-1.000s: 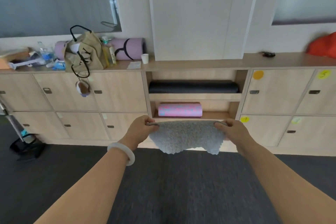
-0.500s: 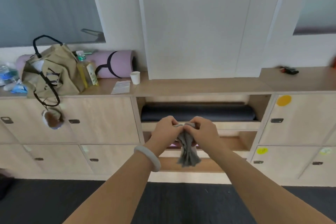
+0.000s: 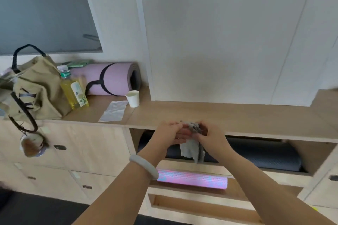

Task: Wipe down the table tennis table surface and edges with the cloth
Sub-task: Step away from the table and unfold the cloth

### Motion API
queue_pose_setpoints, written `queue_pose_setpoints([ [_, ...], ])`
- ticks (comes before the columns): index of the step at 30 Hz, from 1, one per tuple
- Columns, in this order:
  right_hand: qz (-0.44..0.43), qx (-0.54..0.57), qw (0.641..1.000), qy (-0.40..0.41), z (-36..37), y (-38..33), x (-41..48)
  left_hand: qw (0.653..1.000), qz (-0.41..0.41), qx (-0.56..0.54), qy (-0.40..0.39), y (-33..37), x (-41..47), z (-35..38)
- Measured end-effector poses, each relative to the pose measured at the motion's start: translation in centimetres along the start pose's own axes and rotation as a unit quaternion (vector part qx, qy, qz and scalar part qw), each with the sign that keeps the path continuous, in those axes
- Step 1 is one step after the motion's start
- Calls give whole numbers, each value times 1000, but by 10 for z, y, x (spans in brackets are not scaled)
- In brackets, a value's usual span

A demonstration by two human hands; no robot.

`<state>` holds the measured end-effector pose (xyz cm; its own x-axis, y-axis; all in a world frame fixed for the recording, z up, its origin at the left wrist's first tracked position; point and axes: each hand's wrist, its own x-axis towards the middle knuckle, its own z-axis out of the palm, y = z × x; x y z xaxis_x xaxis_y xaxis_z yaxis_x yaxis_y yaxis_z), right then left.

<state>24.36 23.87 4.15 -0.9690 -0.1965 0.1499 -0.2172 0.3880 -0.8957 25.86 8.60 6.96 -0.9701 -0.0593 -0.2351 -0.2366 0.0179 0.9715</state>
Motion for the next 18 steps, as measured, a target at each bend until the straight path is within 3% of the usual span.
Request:
queue_pose_setpoints([
  [5,116,198,973,-17,-6,9,71,997,27,12,65,-11,76,-35],
  [9,143,299,943,-26,-10,13,127,996,-12,-46,-74,-19,135,-54],
  [12,166,360,918,-8,-3,21,167,986,-20,-103,-130,-21,180,-63],
  [15,190,272,940,82,11,30,206,982,-31,-129,-132,-10,221,-74],
  [18,179,124,962,164,31,47,246,996,-28,-59,-68,5,260,-83],
])
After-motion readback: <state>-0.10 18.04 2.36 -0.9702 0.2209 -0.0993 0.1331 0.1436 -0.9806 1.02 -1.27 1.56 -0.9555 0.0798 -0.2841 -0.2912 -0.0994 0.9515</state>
